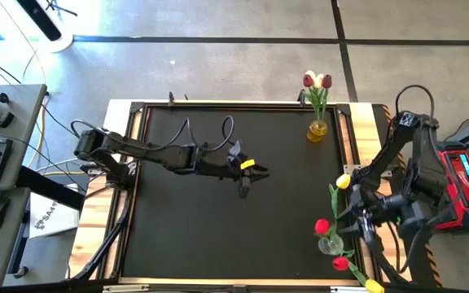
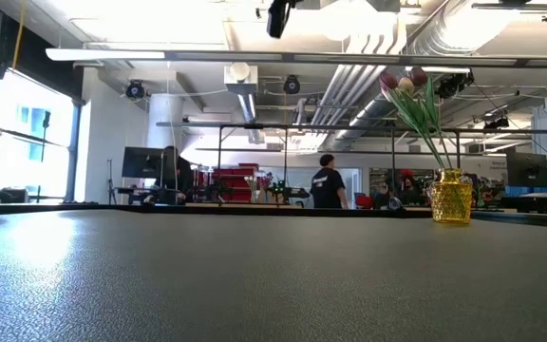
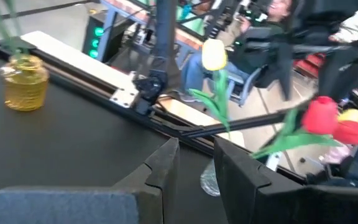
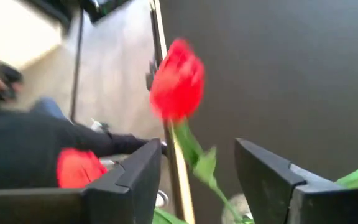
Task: Sort flowers into vase by color
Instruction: Return to Home Position
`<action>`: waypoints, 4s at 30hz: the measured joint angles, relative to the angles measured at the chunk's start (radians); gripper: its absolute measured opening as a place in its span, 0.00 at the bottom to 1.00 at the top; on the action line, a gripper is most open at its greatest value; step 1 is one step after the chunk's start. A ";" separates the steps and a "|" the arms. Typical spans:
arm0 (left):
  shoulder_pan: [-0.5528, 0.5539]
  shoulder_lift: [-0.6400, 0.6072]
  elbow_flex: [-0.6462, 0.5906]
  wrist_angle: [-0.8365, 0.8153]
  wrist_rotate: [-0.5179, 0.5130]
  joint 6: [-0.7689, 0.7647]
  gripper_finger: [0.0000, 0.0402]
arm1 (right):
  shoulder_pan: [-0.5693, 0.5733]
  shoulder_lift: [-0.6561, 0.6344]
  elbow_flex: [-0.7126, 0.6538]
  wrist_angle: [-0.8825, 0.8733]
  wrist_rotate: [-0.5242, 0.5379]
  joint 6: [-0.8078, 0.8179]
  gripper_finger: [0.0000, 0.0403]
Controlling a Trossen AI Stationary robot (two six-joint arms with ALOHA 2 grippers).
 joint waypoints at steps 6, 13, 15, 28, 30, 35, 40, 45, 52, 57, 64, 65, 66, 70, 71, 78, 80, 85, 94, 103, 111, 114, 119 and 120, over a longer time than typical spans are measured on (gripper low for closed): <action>0.037 0.000 0.000 -0.011 -0.003 0.010 0.22 | -0.018 -0.054 0.042 0.004 0.137 0.005 0.48; 0.059 -0.004 0.000 -0.017 -0.002 0.098 0.22 | -0.023 -0.064 0.044 0.004 0.500 -0.087 0.48; 0.067 -0.006 0.000 -0.018 -0.001 0.091 0.22 | -0.045 -0.064 0.044 0.008 0.526 -0.132 0.47; 0.151 -0.129 0.000 -0.062 0.041 0.205 0.22 | -0.479 -0.063 0.044 0.367 0.198 -0.729 0.22; 0.159 -0.152 0.000 -0.085 0.041 0.233 0.22 | -0.556 -0.064 0.044 0.393 0.141 -0.801 0.19; 0.194 -0.205 0.000 -0.230 0.043 0.341 0.22 | -0.745 -0.066 0.028 0.515 -0.029 -0.955 0.10; 0.243 -0.231 -0.010 -0.283 0.066 0.380 0.22 | -0.907 -0.070 -0.003 0.657 -0.276 -1.042 0.01; 0.287 -0.276 -0.063 -0.278 0.199 0.414 0.21 | -1.017 -0.070 -0.042 0.689 -0.336 -1.038 0.01; 0.352 -0.417 -0.233 -0.149 0.307 0.437 0.10 | -1.105 -0.083 -0.163 0.933 -0.451 -1.087 0.00; 0.386 -0.540 -0.359 -0.073 0.366 0.415 0.05 | -1.153 -0.122 -0.282 1.052 -0.420 -1.093 0.00; 0.390 -0.589 -0.415 -0.119 0.353 0.413 0.04 | -1.164 -0.123 -0.392 0.982 -0.245 -0.855 0.00; 0.390 -0.587 -0.416 -0.135 0.352 0.411 0.04 | -1.162 -0.123 -0.405 1.007 -0.227 -0.847 0.00; 0.390 -0.581 -0.417 -0.145 0.346 0.404 0.04 | -1.161 -0.122 -0.416 1.038 -0.219 -0.854 0.00; 0.387 -0.576 -0.419 -0.155 0.314 0.430 0.03 | -1.155 -0.129 -0.428 1.145 -0.224 -0.945 0.00; 0.387 -0.578 -0.418 -0.143 0.314 0.452 0.02 | -1.156 -0.133 -0.428 1.161 -0.224 -0.974 0.00; 0.387 -0.607 -0.421 -0.129 0.359 0.628 0.00 | -1.195 -0.200 -0.428 1.147 -0.306 -1.151 0.00; 0.387 -0.611 -0.443 -0.112 0.418 0.644 0.00 | -1.226 -0.210 -0.428 1.129 -0.395 -1.176 0.00; 0.382 -0.610 -0.541 -0.004 0.433 0.602 0.00 | -1.286 -0.216 -0.428 1.079 -0.559 -1.221 0.00; 0.371 -0.659 -0.690 0.128 0.364 0.549 0.00 | -1.349 -0.254 -0.428 0.926 -0.641 -1.250 0.00; 0.314 -0.806 -0.771 0.126 0.250 0.596 0.00 | -1.336 -0.411 -0.468 0.849 -0.607 -1.177 0.00; 0.300 -0.882 -0.858 0.121 0.245 0.596 0.00 | -1.273 -0.610 -0.846 1.224 -0.514 -1.072 0.00; 0.298 -0.917 -0.893 0.126 0.246 0.557 0.00 | -1.274 -0.673 -0.905 1.220 -0.491 -1.077 0.00; 0.299 -1.009 -0.938 0.124 0.244 0.537 0.00 | -1.274 -0.759 -0.922 1.107 -0.484 -1.076 0.00; 0.301 -1.031 -0.946 0.122 0.242 0.541 0.00 | -1.274 -0.776 -0.922 1.086 -0.481 -1.070 0.00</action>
